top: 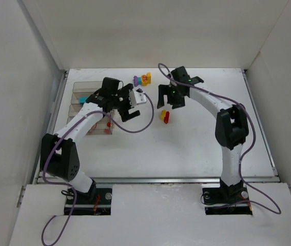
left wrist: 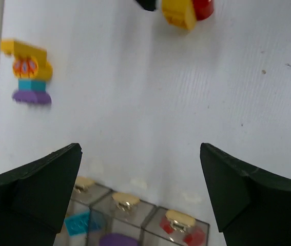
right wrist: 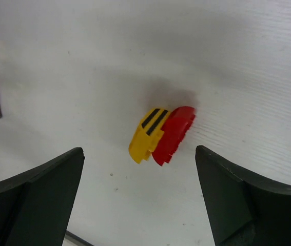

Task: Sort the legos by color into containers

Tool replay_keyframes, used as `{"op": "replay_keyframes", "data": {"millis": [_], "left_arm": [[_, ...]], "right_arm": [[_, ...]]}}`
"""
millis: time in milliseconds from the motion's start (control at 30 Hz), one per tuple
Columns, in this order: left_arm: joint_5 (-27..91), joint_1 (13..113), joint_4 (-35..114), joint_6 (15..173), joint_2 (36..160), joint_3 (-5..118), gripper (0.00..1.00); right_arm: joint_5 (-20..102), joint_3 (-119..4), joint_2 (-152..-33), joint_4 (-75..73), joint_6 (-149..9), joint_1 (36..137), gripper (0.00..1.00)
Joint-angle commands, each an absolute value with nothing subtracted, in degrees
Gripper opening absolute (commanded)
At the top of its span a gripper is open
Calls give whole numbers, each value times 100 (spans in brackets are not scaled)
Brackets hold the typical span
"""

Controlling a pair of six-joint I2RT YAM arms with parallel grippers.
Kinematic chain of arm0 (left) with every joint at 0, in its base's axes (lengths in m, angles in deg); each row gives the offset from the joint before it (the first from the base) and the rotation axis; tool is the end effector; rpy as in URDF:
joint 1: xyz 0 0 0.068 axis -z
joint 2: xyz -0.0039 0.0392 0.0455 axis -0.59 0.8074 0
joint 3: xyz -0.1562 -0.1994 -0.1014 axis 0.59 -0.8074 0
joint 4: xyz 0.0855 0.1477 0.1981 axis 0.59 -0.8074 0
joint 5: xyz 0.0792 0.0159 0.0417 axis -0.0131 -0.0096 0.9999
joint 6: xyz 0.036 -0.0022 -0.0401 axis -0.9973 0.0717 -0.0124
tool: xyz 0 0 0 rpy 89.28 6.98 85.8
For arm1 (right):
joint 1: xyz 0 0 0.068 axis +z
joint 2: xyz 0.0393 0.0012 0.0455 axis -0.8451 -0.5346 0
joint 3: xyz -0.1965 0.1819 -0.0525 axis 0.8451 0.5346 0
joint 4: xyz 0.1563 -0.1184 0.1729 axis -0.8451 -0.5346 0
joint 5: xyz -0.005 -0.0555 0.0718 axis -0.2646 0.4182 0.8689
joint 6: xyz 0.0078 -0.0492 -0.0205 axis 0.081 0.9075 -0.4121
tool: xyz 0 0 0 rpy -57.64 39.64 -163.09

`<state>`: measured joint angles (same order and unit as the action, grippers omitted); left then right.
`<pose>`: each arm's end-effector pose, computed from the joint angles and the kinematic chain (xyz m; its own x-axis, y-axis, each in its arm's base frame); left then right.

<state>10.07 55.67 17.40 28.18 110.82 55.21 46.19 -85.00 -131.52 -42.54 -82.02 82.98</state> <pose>0.3209 -0.1327 0.2969 0.2067 0.6708 -0.7122 0.8524 0.2339 0.4677 0.4121 0.2032 0.2343 -0.9040 -0.0764 -0.4206 -0.2363 0.9093 0.3426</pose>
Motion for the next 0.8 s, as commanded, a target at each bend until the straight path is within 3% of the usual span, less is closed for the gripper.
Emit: {"op": "replay_keyframes", "data": {"millis": [0, 267, 533, 767], "left_arm": [[267, 5778, 1711, 1441, 11092, 5965, 100], [-578, 6629, 464, 191, 13084, 7933, 100], [-631, 6920, 487, 277, 13860, 8101, 98], [-429, 6982, 1200, 1236, 14195, 8304, 81]], "right_arm": [[5023, -8427, -12354, -3839, -8327, 7843, 95], [5023, -7803, -12072, -3724, -8160, 7332, 95], [5198, -7267, -11896, -3478, -8107, 7025, 95], [5392, -7213, -11896, -3417, -8046, 6875, 95]]}}
